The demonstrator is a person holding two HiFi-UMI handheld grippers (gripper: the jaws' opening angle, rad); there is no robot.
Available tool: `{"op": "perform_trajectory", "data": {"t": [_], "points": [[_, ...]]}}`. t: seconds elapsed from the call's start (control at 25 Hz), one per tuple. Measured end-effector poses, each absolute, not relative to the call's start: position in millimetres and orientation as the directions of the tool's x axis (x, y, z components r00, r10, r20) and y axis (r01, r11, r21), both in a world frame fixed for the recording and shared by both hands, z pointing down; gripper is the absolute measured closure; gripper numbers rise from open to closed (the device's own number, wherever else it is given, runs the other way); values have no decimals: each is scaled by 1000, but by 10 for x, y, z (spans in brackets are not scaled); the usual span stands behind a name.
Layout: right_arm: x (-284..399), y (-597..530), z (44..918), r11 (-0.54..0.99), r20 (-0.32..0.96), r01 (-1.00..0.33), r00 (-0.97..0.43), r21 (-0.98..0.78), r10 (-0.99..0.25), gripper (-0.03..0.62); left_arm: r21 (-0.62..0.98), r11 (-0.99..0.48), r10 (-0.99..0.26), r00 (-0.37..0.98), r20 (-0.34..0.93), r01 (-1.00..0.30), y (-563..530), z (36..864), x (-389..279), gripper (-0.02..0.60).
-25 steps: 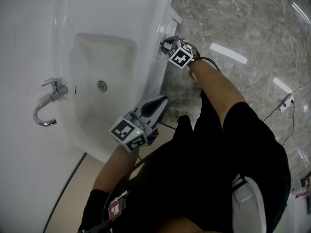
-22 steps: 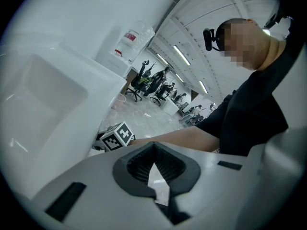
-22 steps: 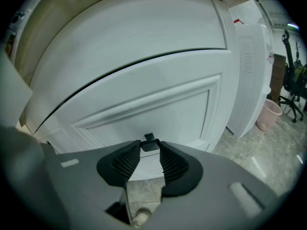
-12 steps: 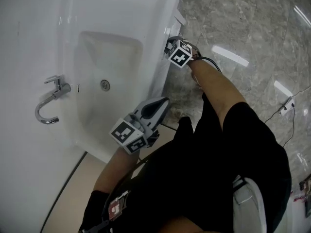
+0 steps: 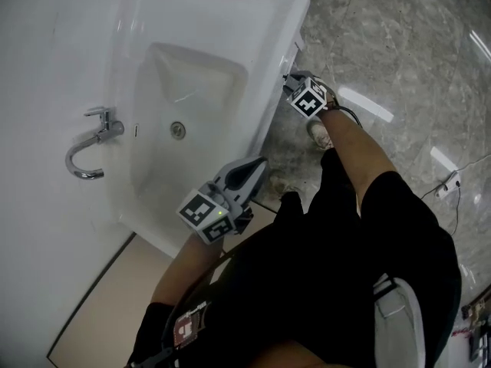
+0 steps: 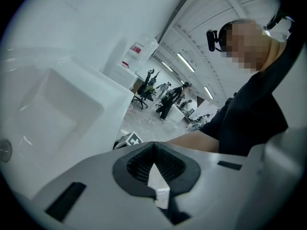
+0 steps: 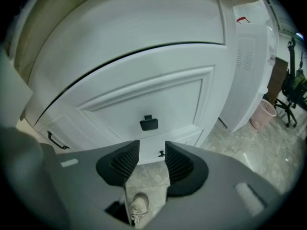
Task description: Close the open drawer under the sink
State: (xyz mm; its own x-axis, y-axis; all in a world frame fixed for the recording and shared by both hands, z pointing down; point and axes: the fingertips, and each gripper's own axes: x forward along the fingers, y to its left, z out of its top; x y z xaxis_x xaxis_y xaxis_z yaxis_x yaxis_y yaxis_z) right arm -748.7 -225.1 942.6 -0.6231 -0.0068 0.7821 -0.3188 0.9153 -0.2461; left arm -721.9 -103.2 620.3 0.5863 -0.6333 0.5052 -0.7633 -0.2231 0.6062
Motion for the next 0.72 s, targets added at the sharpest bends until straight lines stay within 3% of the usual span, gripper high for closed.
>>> {"op": "perform_trajectory", "data": {"t": [0.2, 0.48, 0.72], "points": [[-7108, -2204, 9075, 911, 760, -319, -650, -262, -9, 472, 583, -196, -703, 527, 477, -789, -980, 5940, -7463, 591], [-6795, -2550, 8275, 893, 708, -389, -695, -227, -123, 594, 552, -145, -793, 430, 431, -821, -874, 5448, -7768, 591], [-6880, -2913, 7494, 904, 655, -392, -730, -169, -194, 594, 506, -100, -859, 331, 390, -856, -678, 5041, -8097, 591]]}}
